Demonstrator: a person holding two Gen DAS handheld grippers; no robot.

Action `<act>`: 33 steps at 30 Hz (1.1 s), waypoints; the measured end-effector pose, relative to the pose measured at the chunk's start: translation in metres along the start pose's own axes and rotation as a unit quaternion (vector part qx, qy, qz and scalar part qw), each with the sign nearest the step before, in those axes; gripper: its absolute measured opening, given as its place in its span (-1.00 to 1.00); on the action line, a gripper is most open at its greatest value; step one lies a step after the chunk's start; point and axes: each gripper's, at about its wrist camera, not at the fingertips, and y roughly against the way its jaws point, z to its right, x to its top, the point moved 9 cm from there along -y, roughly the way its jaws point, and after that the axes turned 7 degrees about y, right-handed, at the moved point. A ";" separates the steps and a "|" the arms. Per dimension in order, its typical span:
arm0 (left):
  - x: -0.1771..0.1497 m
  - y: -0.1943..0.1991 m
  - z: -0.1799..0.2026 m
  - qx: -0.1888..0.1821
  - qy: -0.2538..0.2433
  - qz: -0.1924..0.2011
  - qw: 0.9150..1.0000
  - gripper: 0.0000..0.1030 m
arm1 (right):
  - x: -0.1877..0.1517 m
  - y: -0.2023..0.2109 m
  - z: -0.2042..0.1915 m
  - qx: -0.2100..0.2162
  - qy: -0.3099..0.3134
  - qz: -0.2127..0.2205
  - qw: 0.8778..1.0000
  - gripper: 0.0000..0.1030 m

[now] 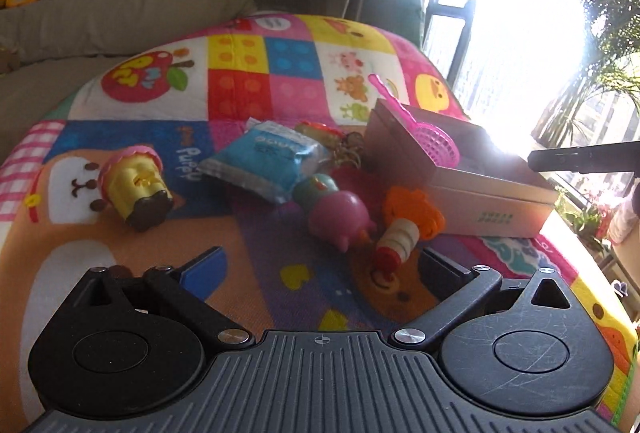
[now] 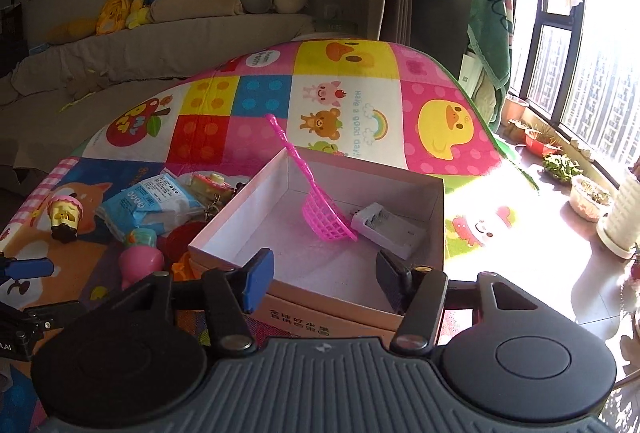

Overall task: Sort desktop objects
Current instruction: 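Grasp the pink toy net with the right gripper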

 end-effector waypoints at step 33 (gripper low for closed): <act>-0.007 0.003 -0.002 -0.040 0.022 0.002 0.999 1.00 | 0.012 -0.159 0.016 0.041 -0.075 -0.187 0.979 -0.63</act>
